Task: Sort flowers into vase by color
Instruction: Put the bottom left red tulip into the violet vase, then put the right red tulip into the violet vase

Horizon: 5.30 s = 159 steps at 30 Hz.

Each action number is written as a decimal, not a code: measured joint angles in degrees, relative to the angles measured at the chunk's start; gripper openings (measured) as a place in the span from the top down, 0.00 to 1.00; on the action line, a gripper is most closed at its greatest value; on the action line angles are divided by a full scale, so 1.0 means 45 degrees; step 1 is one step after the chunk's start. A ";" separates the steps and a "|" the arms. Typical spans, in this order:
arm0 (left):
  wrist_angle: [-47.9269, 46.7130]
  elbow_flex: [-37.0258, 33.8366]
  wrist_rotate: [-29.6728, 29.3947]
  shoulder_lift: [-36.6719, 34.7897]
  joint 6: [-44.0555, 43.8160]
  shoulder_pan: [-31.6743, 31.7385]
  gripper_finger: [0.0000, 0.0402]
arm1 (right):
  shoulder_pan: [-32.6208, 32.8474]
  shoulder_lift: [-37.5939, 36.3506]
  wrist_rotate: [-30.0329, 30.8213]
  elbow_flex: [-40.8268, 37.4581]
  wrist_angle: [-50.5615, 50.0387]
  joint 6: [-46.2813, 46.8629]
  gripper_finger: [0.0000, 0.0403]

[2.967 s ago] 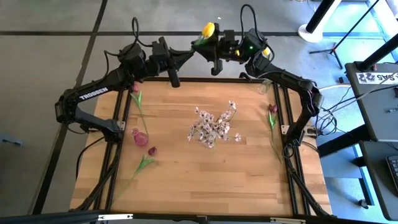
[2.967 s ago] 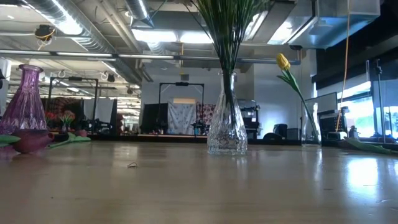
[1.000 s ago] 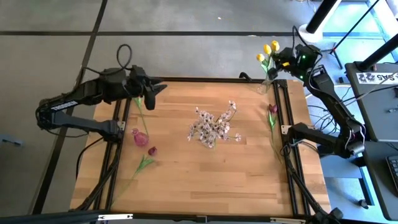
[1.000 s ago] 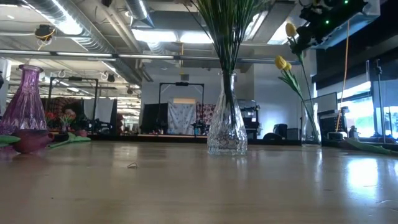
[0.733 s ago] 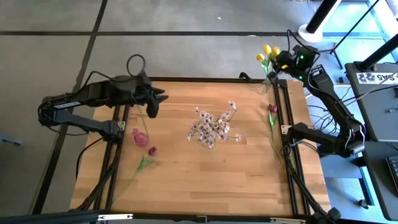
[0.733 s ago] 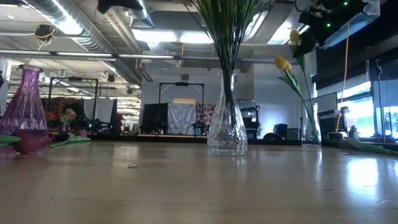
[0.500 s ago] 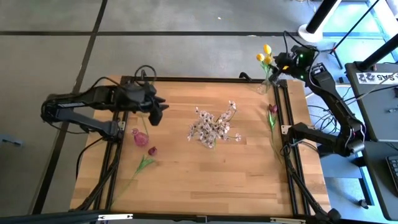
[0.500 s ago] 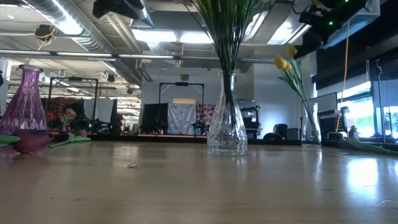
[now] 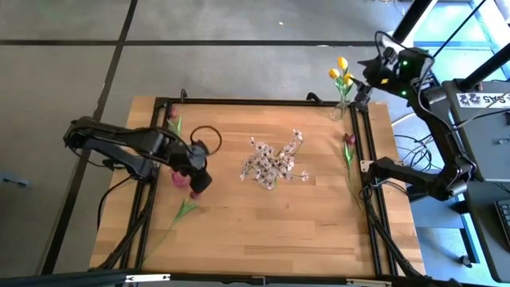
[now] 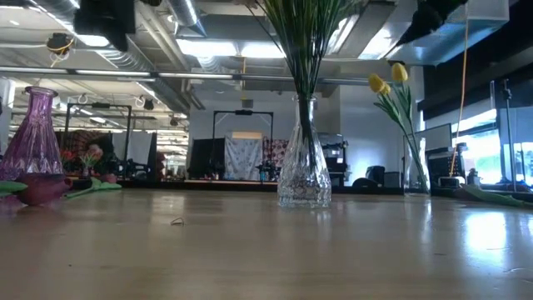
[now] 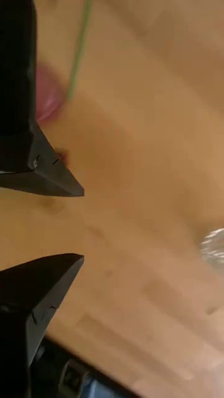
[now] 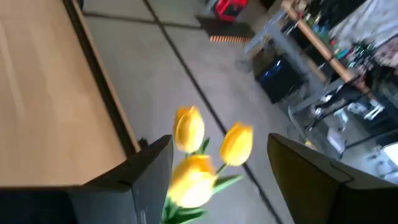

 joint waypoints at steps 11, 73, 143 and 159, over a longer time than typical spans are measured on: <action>-0.0143 0.0262 0.2045 0.0570 -0.4938 -0.2763 0.62 | 0.0127 -0.0010 -0.0712 0.1259 0.0547 -0.0308 0.35; 0.3425 -0.1044 -0.9667 0.3713 -0.6362 -0.7189 0.99 | 0.5493 -0.2168 0.4139 0.1275 -0.1133 0.2511 0.35; -0.1676 -0.3881 -0.8513 -0.9109 -0.1752 -0.7312 0.84 | 0.5492 -0.5207 0.4487 0.1265 -0.3443 0.6414 0.35; -0.3740 -0.1119 -0.3869 -0.9095 -0.4386 -0.7307 0.70 | 0.5489 -0.4197 0.3525 0.0169 -0.4606 0.5857 0.35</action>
